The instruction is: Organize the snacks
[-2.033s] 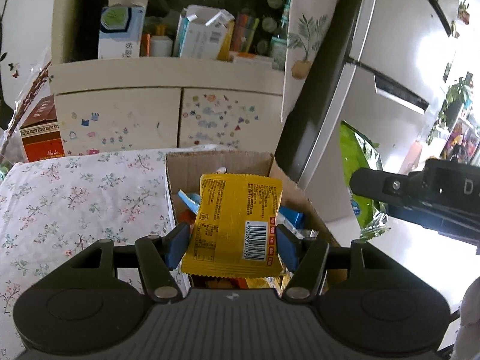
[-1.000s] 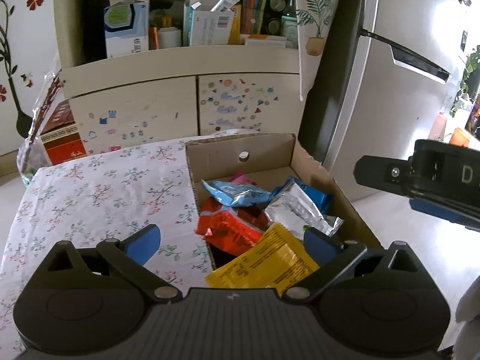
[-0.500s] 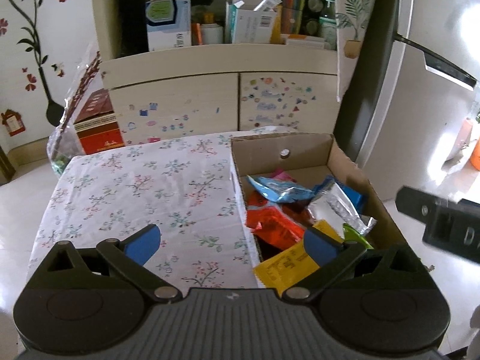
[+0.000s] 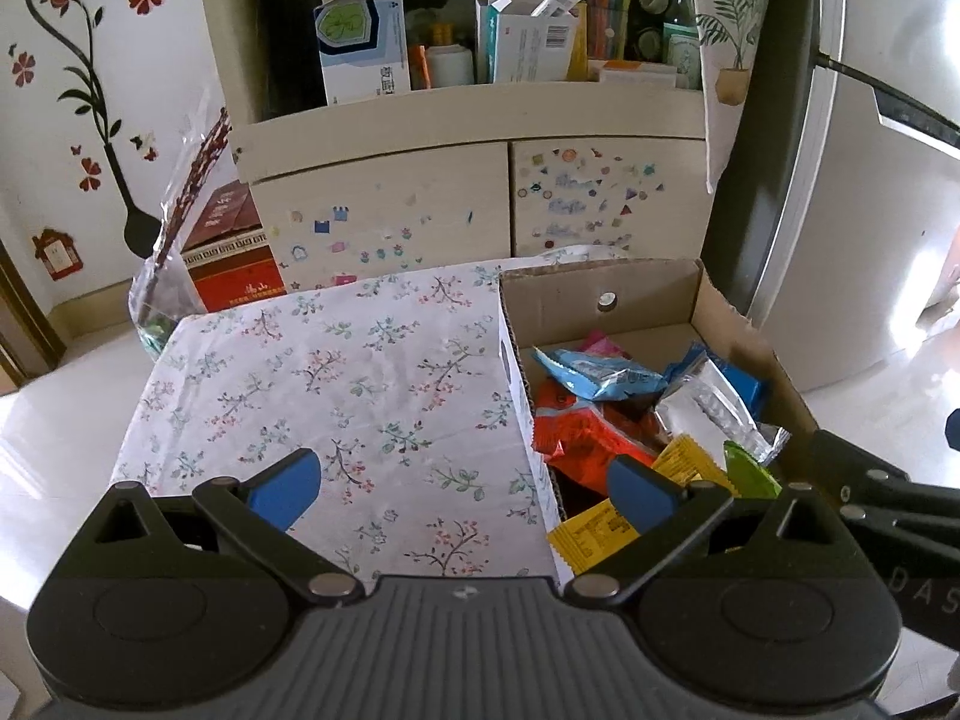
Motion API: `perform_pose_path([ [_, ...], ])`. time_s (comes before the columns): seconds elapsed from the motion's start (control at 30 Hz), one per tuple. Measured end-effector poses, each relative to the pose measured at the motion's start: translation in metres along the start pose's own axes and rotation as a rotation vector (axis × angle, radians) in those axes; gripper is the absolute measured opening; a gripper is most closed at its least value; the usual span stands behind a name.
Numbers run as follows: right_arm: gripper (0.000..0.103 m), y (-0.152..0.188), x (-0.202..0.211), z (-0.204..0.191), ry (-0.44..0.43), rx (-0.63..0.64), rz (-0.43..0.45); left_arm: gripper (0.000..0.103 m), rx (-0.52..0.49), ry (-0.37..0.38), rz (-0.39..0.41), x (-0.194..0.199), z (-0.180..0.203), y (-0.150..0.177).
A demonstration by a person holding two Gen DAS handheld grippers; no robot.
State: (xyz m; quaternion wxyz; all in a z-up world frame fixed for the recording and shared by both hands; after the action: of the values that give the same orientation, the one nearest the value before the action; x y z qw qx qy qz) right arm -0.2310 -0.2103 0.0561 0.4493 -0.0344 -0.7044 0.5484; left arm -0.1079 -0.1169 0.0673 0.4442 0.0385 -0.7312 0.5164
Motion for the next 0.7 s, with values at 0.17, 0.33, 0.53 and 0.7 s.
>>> perform_pose_path([
  [0.17,0.095,0.0005,-0.0003,-0.0009,-0.002,-0.002,-0.003,0.103,-0.006,-0.009,-0.003,-0.0005,0.0010,-0.0001],
  [0.33,0.095,0.0009,-0.0010,-0.0015,-0.005,-0.003,-0.004,0.103,-0.013,-0.022,-0.003,0.0003,0.0008,-0.0004],
  [0.53,0.095,0.0020,-0.0009,-0.0032,-0.007,-0.001,-0.005,0.103,-0.025,-0.036,0.001,0.0023,-0.0005,-0.0007],
  [0.7,0.095,0.0031,-0.0006,-0.0071,-0.006,0.009,-0.010,0.103,-0.030,-0.047,-0.006,0.0026,-0.0028,0.0005],
])
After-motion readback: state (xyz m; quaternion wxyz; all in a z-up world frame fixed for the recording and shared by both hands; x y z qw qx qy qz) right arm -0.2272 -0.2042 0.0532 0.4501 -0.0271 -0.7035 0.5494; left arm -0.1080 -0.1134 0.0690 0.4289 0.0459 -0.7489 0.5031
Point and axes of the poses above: each gripper's, at about its wrist camera, not at the fingertips, and x roughly against the way its jaws point, z to its right, y to its underside, the point moved 1 cm from there along -x, roughly the way its jaws point, and after that the axes turned 2 degrees about z, right-handed, at the moved point
